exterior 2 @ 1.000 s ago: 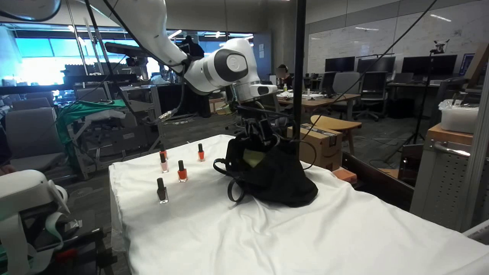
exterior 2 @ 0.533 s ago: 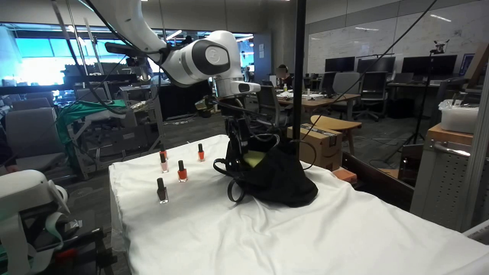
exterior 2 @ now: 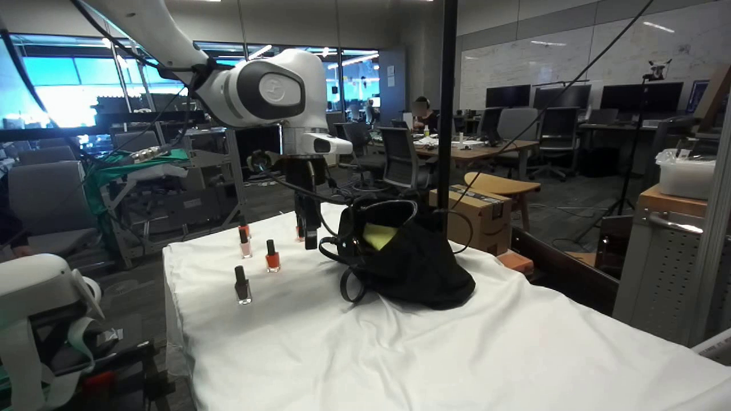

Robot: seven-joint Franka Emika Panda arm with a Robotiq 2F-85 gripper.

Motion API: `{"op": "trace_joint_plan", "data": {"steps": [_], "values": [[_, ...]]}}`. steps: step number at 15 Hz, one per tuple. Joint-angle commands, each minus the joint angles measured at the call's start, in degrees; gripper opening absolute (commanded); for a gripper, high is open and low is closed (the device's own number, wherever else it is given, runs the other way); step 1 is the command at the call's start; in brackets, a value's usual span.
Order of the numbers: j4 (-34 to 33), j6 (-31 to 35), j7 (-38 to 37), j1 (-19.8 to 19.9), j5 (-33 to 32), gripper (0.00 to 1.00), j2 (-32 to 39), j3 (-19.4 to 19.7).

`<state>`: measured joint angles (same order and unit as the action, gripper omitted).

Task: Pick up the nail polish and put them in the bag

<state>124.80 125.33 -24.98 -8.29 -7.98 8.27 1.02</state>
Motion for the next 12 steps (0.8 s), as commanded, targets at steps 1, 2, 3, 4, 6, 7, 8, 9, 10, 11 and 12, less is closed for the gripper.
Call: {"op": "trace_joint_plan", "data": {"steps": [1, 2, 3, 4, 6, 7, 8, 9, 10, 11, 12], "values": [[8.18, 2.70, 2.06, 1.26, 3.21, 1.00, -5.27, -1.81], [9.79, 3.18, 2.83, 1.33, 4.01, 1.00, -5.88, -2.12], [11.17, 3.85, 3.27, 1.35, 4.62, 1.00, -6.21, -2.36], [12.46, 4.51, 4.04, 1.38, 5.32, 1.00, -6.36, -2.57], [14.71, 6.41, 5.56, 1.45, 6.82, 1.00, -6.26, -2.93], [15.61, 7.55, 6.35, 1.47, 7.63, 1.00, -6.07, -3.06], [16.34, 8.38, 7.43, 1.47, 8.30, 1.00, -5.73, -3.20], [17.02, 9.55, 8.34, 1.44, 8.99, 1.00, -5.30, -3.36], [17.46, 10.39, 9.52, 1.46, 9.83, 1.00, -4.96, -3.53], [17.71, 10.79, 10.79, 1.49, 10.67, 1.00, -4.73, -3.67], [17.76, 11.19, 12.05, 1.53, 11.61, 1.00, -4.36, -3.80]]}}
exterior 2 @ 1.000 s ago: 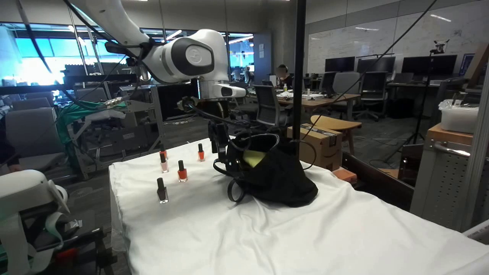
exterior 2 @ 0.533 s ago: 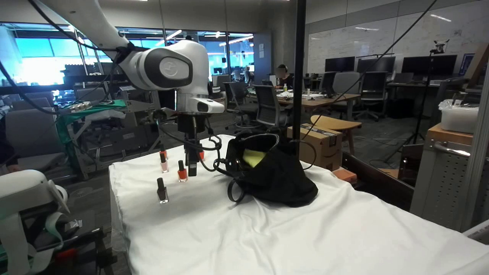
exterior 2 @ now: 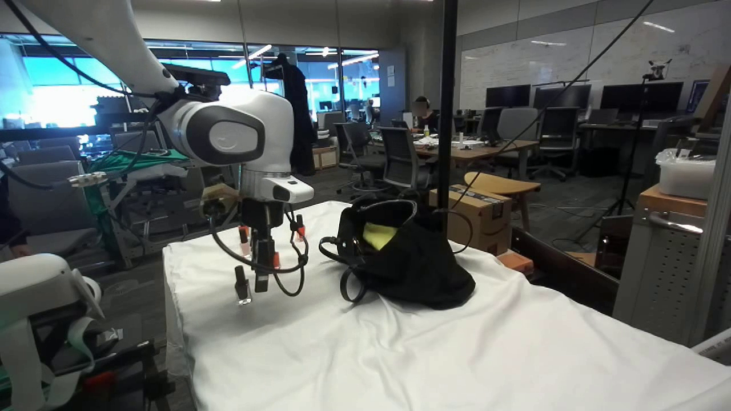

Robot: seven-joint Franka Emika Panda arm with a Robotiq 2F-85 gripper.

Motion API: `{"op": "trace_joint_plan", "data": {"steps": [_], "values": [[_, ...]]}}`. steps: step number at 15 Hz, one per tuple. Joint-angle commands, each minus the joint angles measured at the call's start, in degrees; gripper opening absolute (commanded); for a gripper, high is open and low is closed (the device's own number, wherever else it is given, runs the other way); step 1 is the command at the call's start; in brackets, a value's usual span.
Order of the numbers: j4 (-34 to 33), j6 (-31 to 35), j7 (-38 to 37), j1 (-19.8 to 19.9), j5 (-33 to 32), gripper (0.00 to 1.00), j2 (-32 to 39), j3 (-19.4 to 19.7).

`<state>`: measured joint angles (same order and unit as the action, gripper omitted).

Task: Pick up the nail polish and put them in the bag

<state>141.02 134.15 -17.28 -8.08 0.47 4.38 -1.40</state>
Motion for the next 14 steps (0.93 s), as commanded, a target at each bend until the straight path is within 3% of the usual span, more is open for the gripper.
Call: {"op": "trace_joint_plan", "data": {"steps": [1, 7, 14], "values": [[1.55, 2.42, 5.73, 1.34, 4.12, 1.00, -0.27, -1.52], [0.69, 5.69, 9.92, 0.97, 7.82, 1.00, 3.01, -2.34], [-0.28, 12.73, 5.12, 0.09, 5.97, 1.00, 9.10, -3.16]]}}
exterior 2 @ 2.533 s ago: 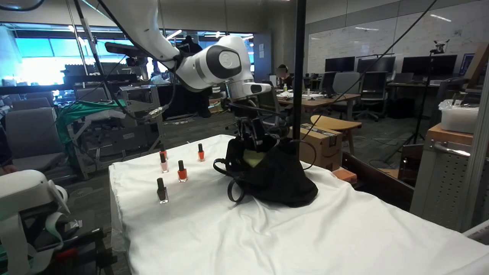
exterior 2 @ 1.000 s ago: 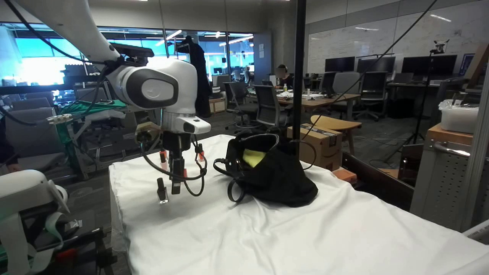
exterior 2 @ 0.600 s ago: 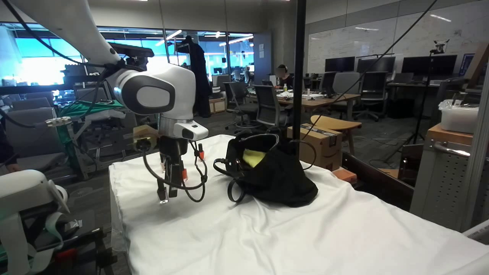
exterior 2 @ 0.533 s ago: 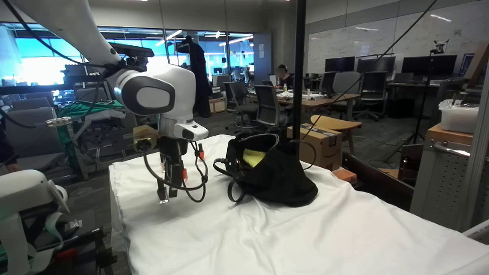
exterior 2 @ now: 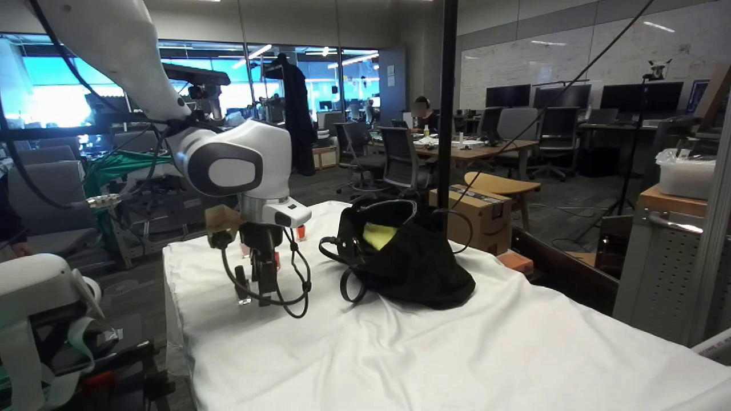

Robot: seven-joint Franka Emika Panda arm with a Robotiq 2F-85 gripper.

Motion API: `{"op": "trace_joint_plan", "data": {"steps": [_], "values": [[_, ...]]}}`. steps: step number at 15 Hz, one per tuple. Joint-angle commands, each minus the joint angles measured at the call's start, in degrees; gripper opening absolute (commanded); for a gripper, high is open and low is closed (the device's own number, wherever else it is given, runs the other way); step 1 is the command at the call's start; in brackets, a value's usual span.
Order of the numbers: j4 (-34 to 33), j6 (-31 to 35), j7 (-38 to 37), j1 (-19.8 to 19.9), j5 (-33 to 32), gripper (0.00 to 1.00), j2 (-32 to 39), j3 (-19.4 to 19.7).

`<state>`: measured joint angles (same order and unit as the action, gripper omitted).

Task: Pick up the nail polish and put them in the bag

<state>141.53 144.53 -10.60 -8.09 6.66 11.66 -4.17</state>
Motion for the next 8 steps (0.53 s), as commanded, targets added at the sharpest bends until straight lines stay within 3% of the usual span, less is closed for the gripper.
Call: {"op": "trace_joint_plan", "data": {"steps": [1, 8], "values": [[-0.83, 2.66, -1.71, 0.11, -0.14, 1.00, 2.19, -0.37], [0.50, 4.27, -4.12, -0.49, -1.11, 1.00, 2.03, 0.05]]}}
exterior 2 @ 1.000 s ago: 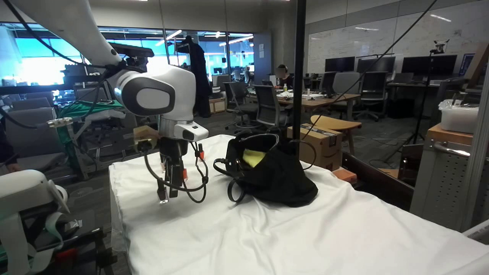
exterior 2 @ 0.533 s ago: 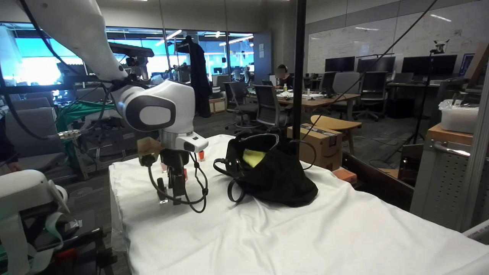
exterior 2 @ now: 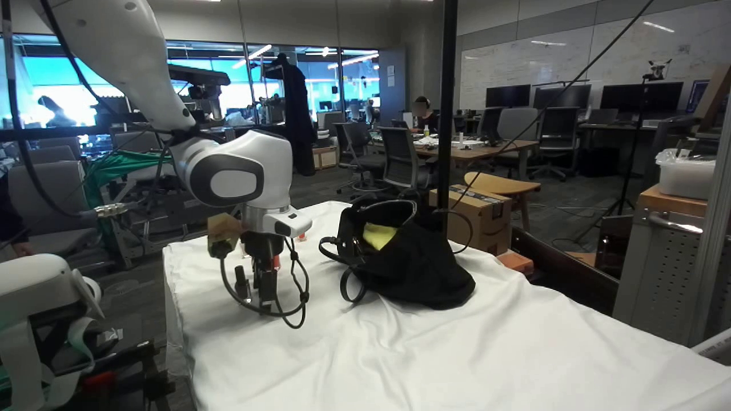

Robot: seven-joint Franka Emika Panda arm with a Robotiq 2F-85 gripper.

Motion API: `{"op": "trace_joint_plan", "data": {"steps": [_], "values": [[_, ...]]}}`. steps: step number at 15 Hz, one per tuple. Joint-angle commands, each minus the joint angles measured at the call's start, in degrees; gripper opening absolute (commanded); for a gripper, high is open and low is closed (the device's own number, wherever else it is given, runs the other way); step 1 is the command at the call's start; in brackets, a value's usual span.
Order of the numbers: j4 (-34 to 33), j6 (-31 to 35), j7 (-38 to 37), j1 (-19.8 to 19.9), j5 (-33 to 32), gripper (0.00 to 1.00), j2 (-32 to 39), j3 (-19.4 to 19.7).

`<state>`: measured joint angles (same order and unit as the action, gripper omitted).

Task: Pick up the nail polish and put them in the bag

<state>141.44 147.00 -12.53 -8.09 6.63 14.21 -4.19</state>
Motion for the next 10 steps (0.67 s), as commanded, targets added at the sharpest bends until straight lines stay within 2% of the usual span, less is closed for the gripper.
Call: {"op": "trace_joint_plan", "data": {"steps": [1, 10], "values": [[0.73, 2.00, -2.42, -0.56, -1.16, 1.00, -0.69, 0.05], [2.80, 1.55, -8.13, -2.24, -4.49, 1.00, -3.33, 0.45]]}}
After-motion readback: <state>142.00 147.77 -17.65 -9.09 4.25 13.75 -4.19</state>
